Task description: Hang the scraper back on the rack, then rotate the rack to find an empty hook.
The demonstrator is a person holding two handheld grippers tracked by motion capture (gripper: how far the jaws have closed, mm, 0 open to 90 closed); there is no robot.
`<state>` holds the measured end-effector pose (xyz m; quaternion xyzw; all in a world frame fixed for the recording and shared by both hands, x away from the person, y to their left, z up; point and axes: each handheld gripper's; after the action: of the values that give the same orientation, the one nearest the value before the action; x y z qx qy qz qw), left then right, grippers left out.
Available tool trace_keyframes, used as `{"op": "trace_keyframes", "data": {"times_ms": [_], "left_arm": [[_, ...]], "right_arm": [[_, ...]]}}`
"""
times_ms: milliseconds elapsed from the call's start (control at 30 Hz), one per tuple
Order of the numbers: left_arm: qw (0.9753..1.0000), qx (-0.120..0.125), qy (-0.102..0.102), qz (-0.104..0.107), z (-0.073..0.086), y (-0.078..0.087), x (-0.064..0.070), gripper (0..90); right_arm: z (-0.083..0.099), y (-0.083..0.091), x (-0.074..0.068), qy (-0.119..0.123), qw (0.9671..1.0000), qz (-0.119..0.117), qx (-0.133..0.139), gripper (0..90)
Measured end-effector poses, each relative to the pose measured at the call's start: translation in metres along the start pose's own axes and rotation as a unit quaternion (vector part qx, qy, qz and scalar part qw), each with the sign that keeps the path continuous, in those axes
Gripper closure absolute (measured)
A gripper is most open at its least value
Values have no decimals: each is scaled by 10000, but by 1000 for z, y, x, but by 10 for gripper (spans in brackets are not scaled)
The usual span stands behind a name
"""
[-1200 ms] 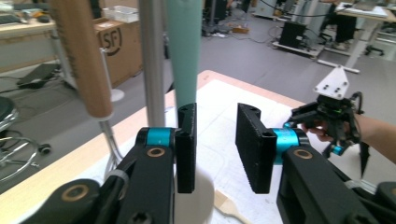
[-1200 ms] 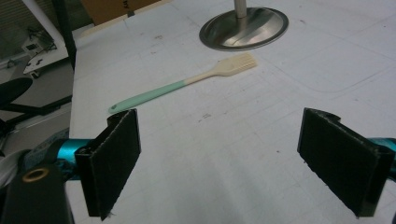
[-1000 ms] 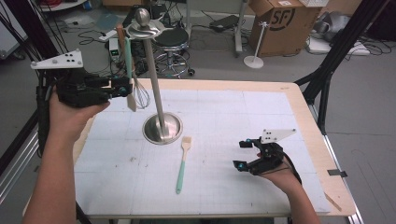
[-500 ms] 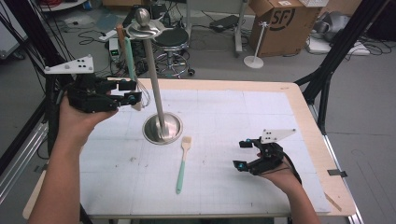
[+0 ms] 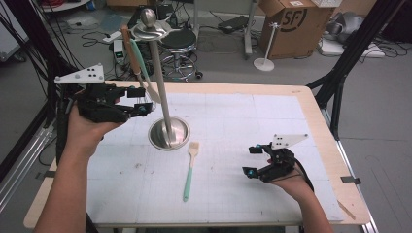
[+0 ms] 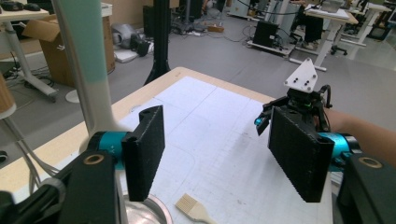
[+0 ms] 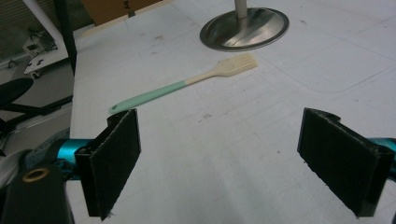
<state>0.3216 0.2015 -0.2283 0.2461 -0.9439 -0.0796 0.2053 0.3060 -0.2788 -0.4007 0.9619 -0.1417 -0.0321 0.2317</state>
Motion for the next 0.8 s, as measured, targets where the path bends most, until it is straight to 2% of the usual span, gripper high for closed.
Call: {"op": "trace_keyframes", "data": {"times_ms": [500, 800], "left_arm": [[9998, -178, -33, 53, 5, -12, 10, 216], [9998, -177, -86, 96, 3, -17, 18, 209]], "right_arm": [[0, 0, 0, -15, 10000, -11, -49, 127], [0, 1, 0, -10, 10000, -8, -3, 127]]}}
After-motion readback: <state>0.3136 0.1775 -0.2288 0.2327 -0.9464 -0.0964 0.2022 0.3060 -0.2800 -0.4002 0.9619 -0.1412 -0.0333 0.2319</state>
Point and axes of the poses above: each handheld gripper's, and its own axes: y roughly backward along the jaws, z roughly out of its underside, x roughly to its right, and after that the axes turned 14 degrees about y, right-handed
